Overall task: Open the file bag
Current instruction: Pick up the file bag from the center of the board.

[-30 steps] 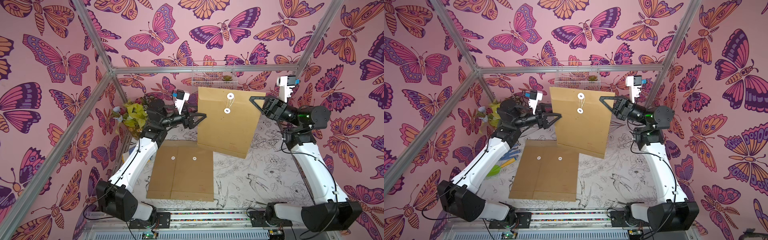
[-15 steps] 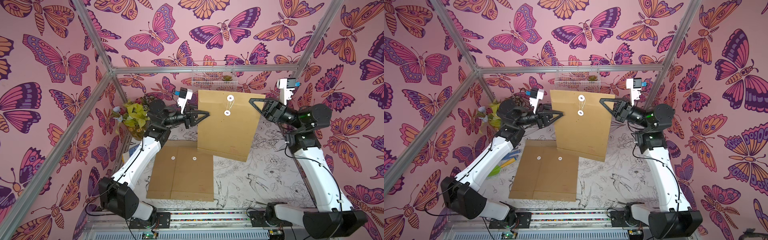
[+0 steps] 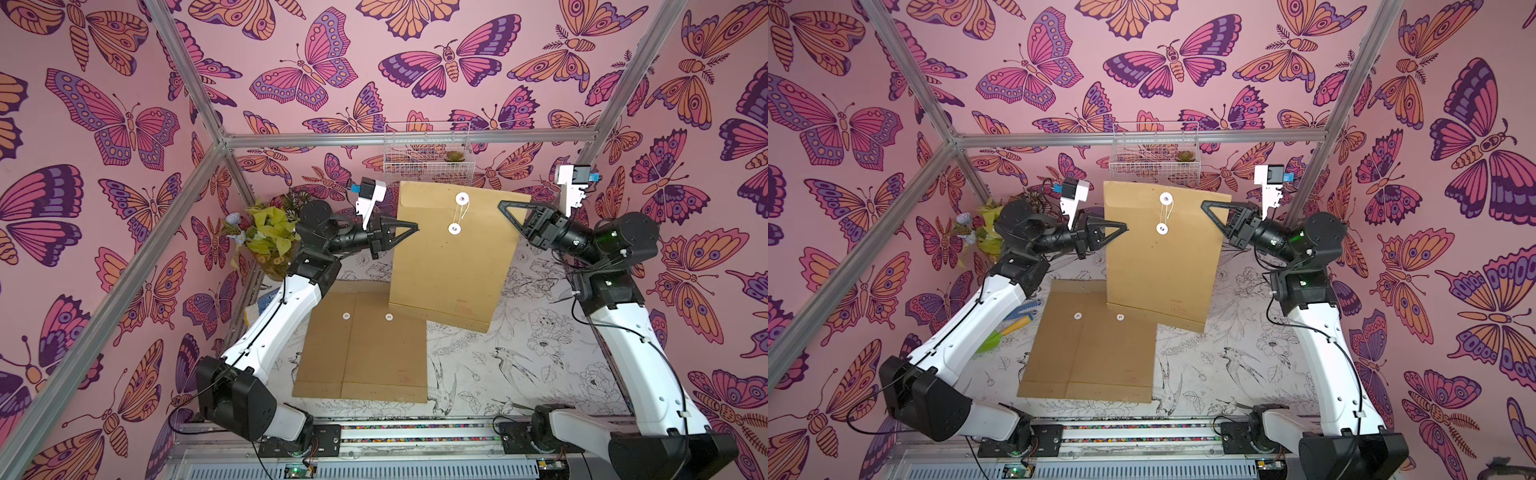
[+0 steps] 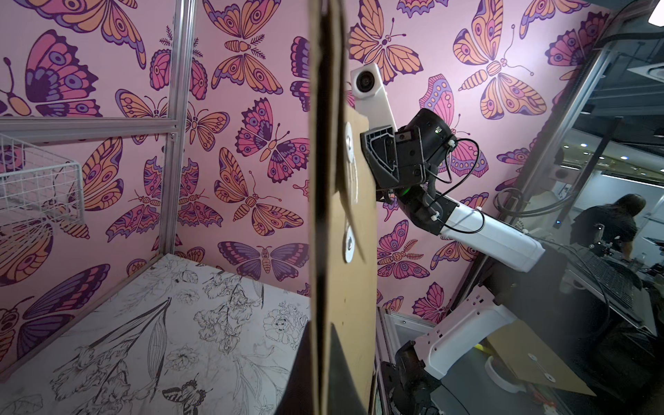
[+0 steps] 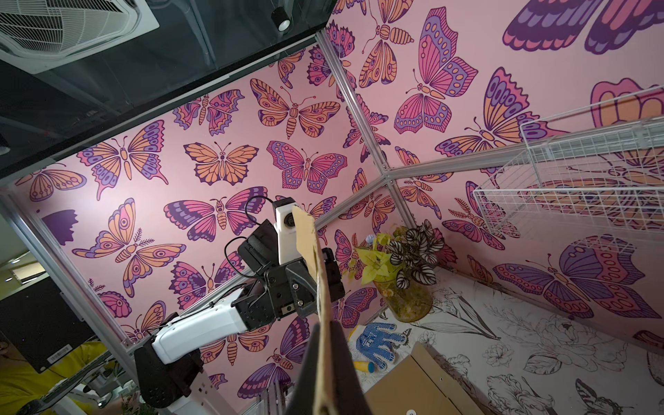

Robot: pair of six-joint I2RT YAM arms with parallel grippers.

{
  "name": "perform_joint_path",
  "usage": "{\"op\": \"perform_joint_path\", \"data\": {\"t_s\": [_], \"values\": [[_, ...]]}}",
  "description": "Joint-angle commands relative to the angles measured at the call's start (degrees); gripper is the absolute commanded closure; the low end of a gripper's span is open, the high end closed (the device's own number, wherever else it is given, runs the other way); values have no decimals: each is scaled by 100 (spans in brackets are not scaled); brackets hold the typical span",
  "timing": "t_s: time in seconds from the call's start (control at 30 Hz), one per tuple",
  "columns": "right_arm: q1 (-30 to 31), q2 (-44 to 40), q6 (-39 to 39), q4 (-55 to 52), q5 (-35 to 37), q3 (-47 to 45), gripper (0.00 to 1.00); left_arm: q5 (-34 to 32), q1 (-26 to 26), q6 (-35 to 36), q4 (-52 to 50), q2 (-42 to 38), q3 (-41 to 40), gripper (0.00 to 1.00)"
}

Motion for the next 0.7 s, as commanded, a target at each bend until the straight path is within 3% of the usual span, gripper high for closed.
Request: {"op": "perform_joint_path", "data": {"t_s": [0.0, 0.1, 0.2, 0.23, 0.27, 0.37, 0.53, 0.67], "values": [[39, -161, -687, -757, 248, 66, 86, -374, 3, 837, -1247, -212, 192, 100], [29, -315, -1358, -1754, 786, 139, 53, -753, 5, 1519, -2319, -272, 432, 100], [31, -448, -2054, -2823, 1566, 283, 34, -1156, -6, 2136, -3245, -304, 670, 100], [27, -487, -2213, -3059, 1780, 315, 13, -1282, -21, 2331, -3529, -304, 775, 100], [30, -531, -2371, -3267, 1997, 322, 3, -1438, -39, 2530, -3848, -304, 891, 100], [35, -566, -2610, -3584, 2407, 339, 0, -1986, -138, 3079, -4621, -304, 1177, 100], [81, -395, -2226, -3268, 1815, 150, 4, -3051, -490, 3864, -5703, -193, 1793, 100], [452, -82, -1752, -2707, 1411, -83, 10, -3979, -873, 4330, -6304, -55, 2261, 100]]}}
